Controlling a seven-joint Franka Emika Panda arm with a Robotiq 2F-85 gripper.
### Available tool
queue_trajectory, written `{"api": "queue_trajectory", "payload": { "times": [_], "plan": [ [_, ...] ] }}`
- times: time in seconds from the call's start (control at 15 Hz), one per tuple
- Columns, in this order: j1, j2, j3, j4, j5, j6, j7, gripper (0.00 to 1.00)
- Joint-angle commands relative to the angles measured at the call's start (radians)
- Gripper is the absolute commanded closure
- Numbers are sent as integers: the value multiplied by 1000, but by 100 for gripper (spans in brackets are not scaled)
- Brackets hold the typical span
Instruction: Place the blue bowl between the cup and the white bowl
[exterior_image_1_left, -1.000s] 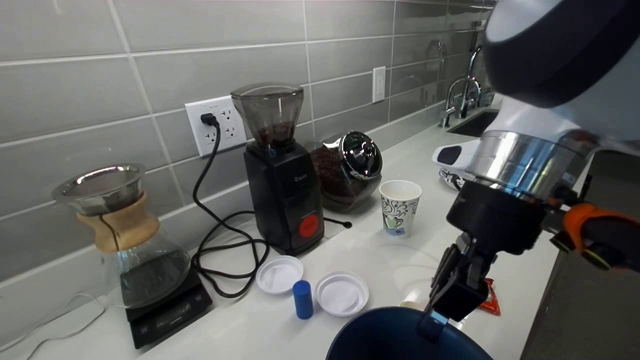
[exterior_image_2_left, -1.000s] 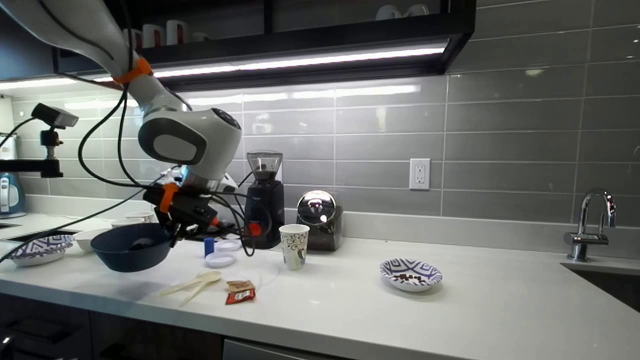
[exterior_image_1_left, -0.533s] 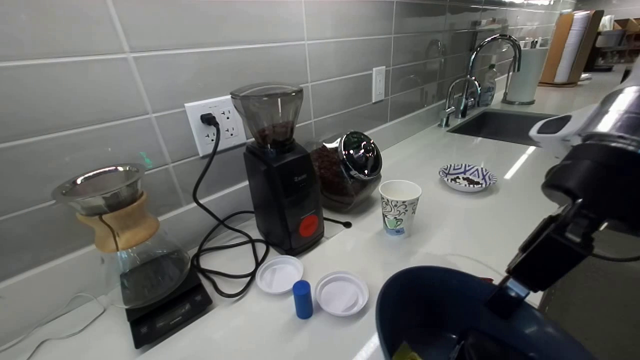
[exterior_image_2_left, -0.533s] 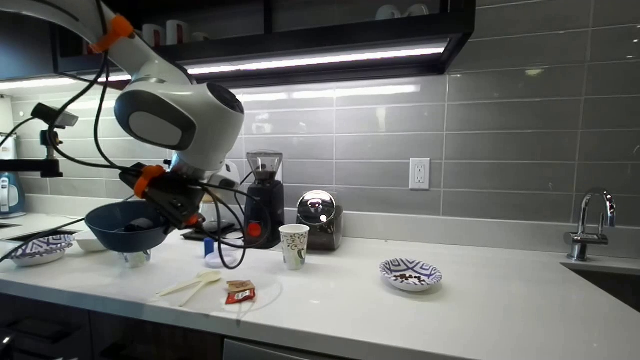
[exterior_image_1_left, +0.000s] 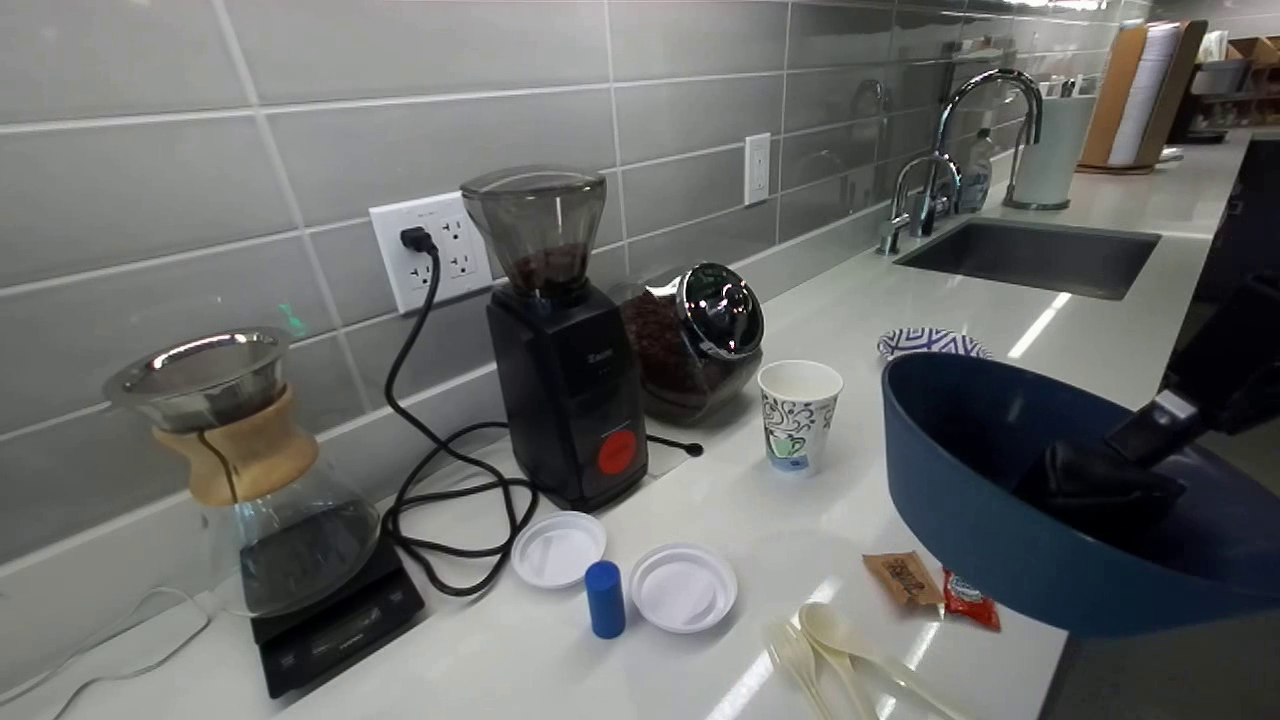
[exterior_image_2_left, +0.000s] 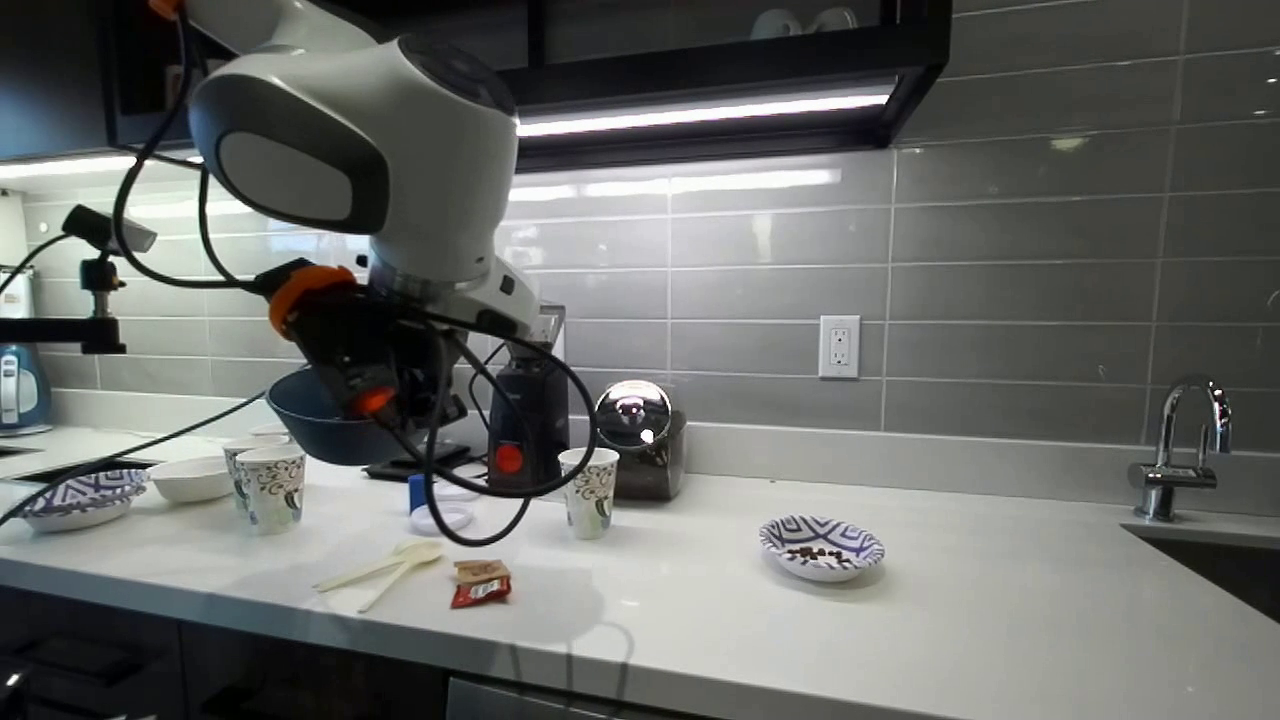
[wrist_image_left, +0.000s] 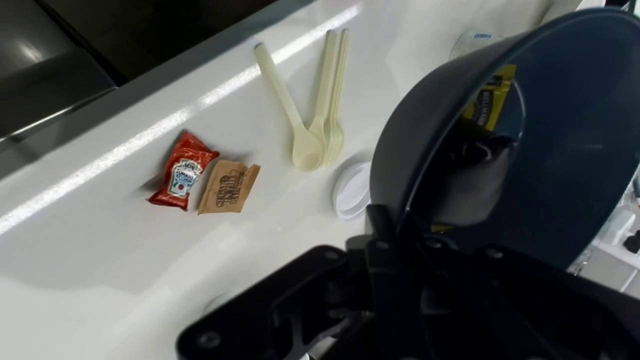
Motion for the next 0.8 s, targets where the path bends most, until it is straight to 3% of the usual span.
{"api": "queue_trajectory", "payload": {
  "times": [0.0,0.4,0.73],
  "plan": [
    [11,-6,-16,1,-11,3,14,95],
    [2,6,-22,10,-7,10,37,99],
    [-73,54,-65,63,-23,72,205,99]
  ]
}}
